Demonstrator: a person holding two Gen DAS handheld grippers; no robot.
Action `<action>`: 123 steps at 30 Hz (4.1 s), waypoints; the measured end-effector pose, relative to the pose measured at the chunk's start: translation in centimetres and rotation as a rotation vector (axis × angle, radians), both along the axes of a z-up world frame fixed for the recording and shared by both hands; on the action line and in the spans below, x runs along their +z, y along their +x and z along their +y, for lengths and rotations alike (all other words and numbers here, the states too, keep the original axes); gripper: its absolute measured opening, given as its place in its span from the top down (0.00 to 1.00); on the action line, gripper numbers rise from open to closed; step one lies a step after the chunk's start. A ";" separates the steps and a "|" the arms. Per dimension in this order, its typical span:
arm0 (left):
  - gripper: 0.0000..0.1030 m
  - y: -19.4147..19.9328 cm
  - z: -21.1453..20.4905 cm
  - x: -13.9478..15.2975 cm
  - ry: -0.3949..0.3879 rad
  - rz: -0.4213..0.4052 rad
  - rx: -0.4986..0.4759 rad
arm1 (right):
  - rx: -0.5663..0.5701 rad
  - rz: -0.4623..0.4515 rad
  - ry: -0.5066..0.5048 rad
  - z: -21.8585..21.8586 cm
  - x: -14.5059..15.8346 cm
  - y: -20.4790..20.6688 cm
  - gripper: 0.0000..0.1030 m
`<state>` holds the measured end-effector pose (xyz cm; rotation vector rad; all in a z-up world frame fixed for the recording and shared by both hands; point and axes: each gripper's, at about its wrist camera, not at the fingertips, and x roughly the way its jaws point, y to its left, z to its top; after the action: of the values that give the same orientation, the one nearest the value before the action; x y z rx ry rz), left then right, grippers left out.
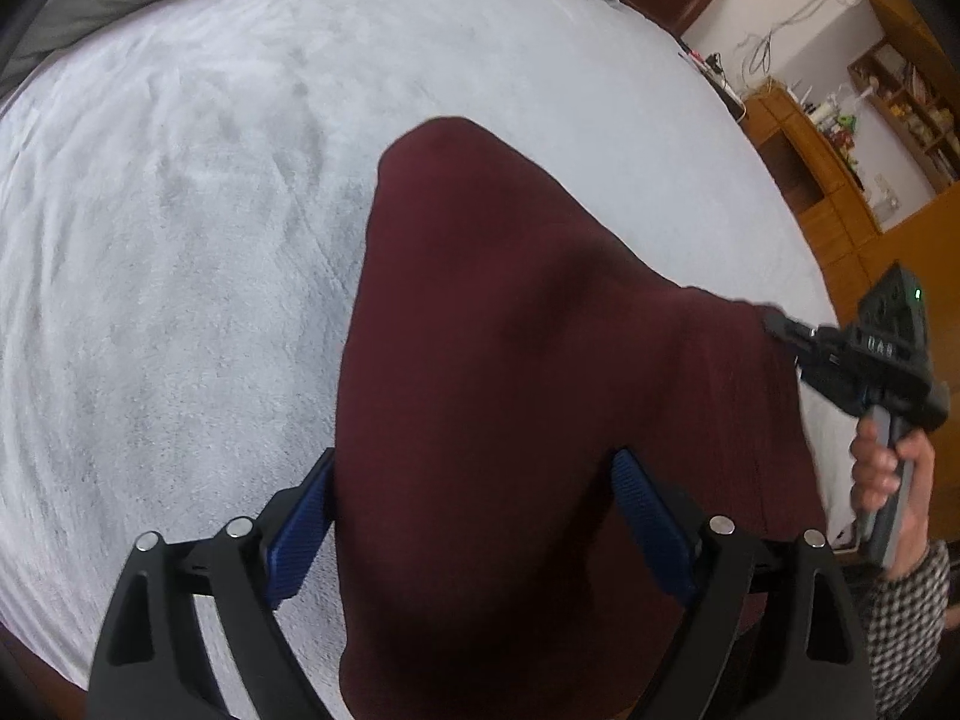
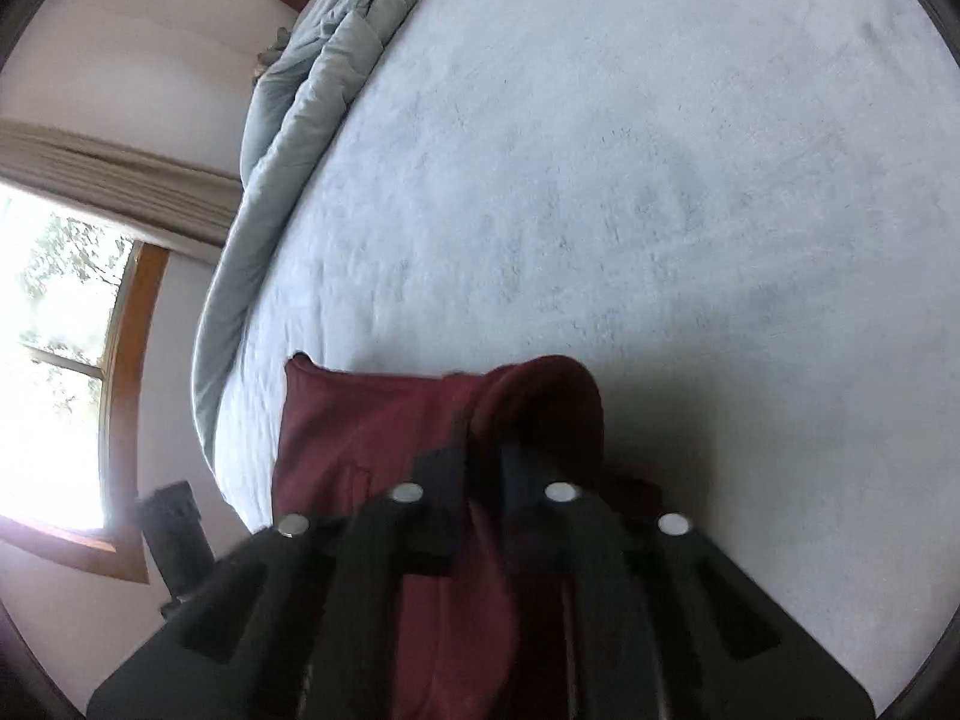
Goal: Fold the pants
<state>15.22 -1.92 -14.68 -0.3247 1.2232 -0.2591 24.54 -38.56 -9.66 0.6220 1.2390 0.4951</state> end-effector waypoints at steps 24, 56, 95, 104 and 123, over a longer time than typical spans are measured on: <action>0.09 -3.3 1.8 -0.6 -0.150 0.075 0.045 | 0.042 -0.017 -0.028 -0.8 3.4 -13.4 0.63; 0.52 0.2 1.2 -2.6 -0.330 0.164 0.047 | 0.064 -0.003 -0.020 -1.0 2.3 -15.0 0.87; 0.13 5.8 -1.5 -2.6 -0.238 0.189 -0.212 | 0.063 0.108 0.069 -3.5 -2.6 -9.4 0.29; 0.31 5.6 -2.1 -1.5 -0.270 0.169 -0.214 | 0.115 0.108 0.120 -1.9 -3.8 -8.8 0.35; 0.67 3.2 -1.6 2.6 -0.362 0.032 -0.162 | 0.161 -0.115 0.063 -0.6 4.9 -10.0 0.67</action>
<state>18.43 -3.55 -12.08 -0.5444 1.2338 -0.6209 14.56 -39.19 -4.75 0.5413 1.1724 0.6971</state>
